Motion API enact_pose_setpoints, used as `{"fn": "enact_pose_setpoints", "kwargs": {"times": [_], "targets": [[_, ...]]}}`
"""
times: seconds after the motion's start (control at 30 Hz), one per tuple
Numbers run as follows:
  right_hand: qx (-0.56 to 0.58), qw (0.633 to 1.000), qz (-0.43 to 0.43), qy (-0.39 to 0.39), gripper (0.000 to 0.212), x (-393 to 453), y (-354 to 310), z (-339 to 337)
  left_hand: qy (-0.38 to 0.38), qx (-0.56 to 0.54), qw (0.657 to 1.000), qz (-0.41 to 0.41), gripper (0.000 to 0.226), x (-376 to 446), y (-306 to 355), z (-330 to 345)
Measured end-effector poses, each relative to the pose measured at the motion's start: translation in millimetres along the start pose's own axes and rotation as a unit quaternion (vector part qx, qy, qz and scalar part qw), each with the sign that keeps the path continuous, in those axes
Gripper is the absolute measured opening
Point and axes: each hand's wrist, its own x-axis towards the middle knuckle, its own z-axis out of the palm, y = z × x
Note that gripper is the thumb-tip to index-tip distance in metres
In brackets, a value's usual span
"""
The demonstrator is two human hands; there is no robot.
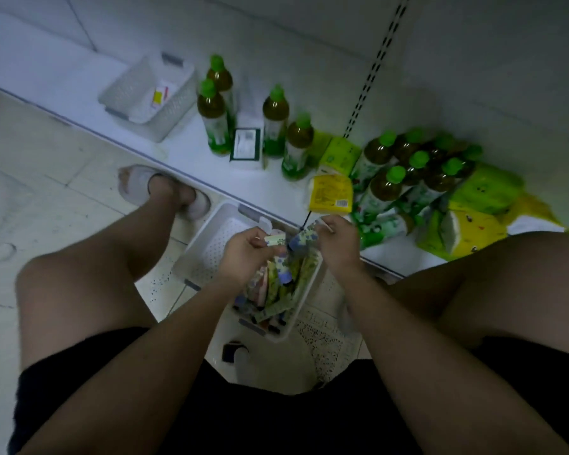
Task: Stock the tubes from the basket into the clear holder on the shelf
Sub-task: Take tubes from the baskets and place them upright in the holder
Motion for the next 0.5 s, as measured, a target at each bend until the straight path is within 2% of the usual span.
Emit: {"fn": "enact_pose_setpoints", "kwargs": {"times": [0.13, 0.27, 0.4, 0.5], "targets": [[0.023, 0.996, -0.085, -0.010, 0.017, -7.4, -50.7, -34.5, -0.021, 0.001, 0.998, 0.066, 0.019, -15.3, 60.5, -16.4], [0.032, 0.984, -0.173, -0.015, 0.011, -21.3, -110.5, -74.8, -0.021, 0.026, 0.988, 0.152, 0.008, -32.0, 133.9, -35.5], [0.019, 0.971, -0.237, -0.019, 0.008, -37.7, -169.0, -117.7, -0.025, 0.058, 0.970, 0.233, 0.007, -58.4, 212.9, -45.1], [0.032, 0.962, -0.270, -0.021, 0.023, -51.6, -211.1, -148.5, -0.030, 0.090, 0.955, 0.282, 0.011, -85.0, 267.7, -45.4]]}}
